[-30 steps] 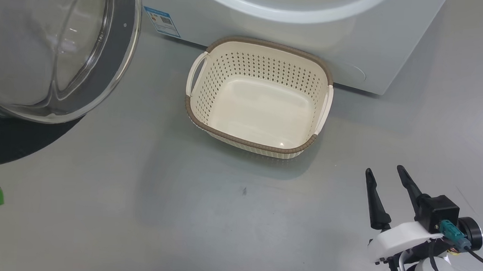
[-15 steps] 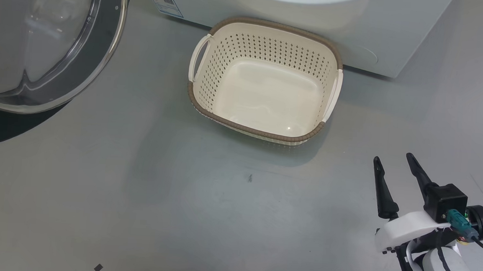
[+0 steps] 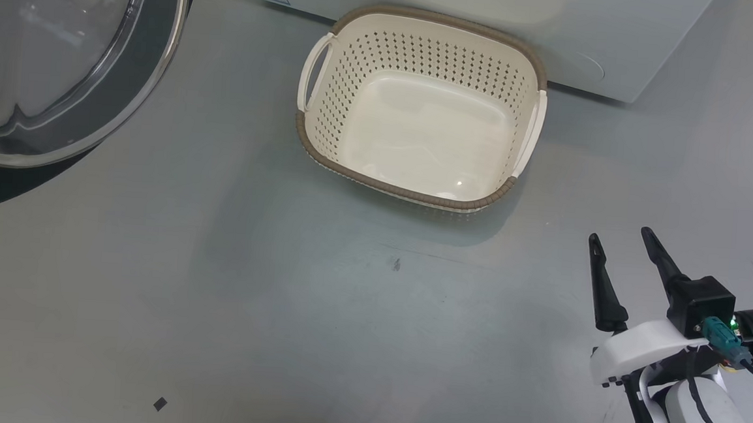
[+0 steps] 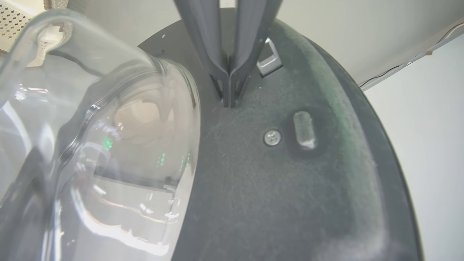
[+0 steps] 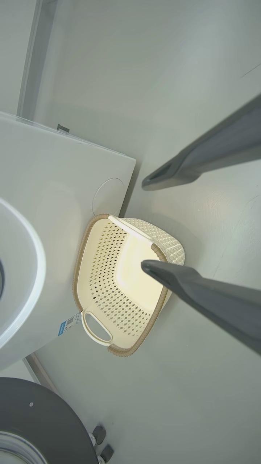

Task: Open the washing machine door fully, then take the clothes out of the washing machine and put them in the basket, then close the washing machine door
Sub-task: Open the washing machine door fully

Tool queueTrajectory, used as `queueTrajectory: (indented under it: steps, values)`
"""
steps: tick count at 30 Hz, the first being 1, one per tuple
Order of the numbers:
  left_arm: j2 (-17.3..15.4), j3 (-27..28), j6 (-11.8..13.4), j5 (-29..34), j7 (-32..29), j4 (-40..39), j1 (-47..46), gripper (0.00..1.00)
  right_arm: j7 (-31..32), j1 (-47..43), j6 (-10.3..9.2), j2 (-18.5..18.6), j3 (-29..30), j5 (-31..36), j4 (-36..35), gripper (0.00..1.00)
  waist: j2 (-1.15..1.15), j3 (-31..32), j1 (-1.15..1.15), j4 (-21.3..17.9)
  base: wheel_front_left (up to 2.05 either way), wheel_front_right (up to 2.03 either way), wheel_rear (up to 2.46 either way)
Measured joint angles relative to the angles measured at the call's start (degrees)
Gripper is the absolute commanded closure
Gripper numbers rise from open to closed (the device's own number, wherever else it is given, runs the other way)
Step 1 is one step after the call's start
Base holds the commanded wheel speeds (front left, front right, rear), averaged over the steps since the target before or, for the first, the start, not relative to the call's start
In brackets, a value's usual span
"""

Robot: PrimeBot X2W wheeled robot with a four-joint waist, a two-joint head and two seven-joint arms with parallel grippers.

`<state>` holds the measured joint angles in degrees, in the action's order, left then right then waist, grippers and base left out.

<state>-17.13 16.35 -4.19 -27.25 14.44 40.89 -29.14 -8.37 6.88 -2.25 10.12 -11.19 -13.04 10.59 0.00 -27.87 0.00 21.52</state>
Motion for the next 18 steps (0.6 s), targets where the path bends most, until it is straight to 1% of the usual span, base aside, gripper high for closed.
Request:
queueTrajectory:
  steps: [6,10,18]
  values:
    - [0.0,0.4,-0.2,0.0,0.0,0.8,-1.0,1.0,0.3,0.0,-0.03,0.2,0.0,0.0,-0.3,0.0,0.0,-0.2,0.0,0.2,0.0,0.0,0.0]
    - [0.0,0.5,-0.5,0.2,0.0,1.1,-1.5,1.0,0.3,0.0,-0.4,0.2,0.1,0.0,-0.3,0.0,0.0,0.0,0.0,0.3,0.0,0.0,0.0]
    - [0.0,1.0,-0.7,1.6,0.0,1.7,-1.8,1.0,0.0,0.0,-0.36,-0.6,0.0,-0.1,0.3,0.0,0.0,1.8,0.0,0.3,0.0,0.0,0.0]
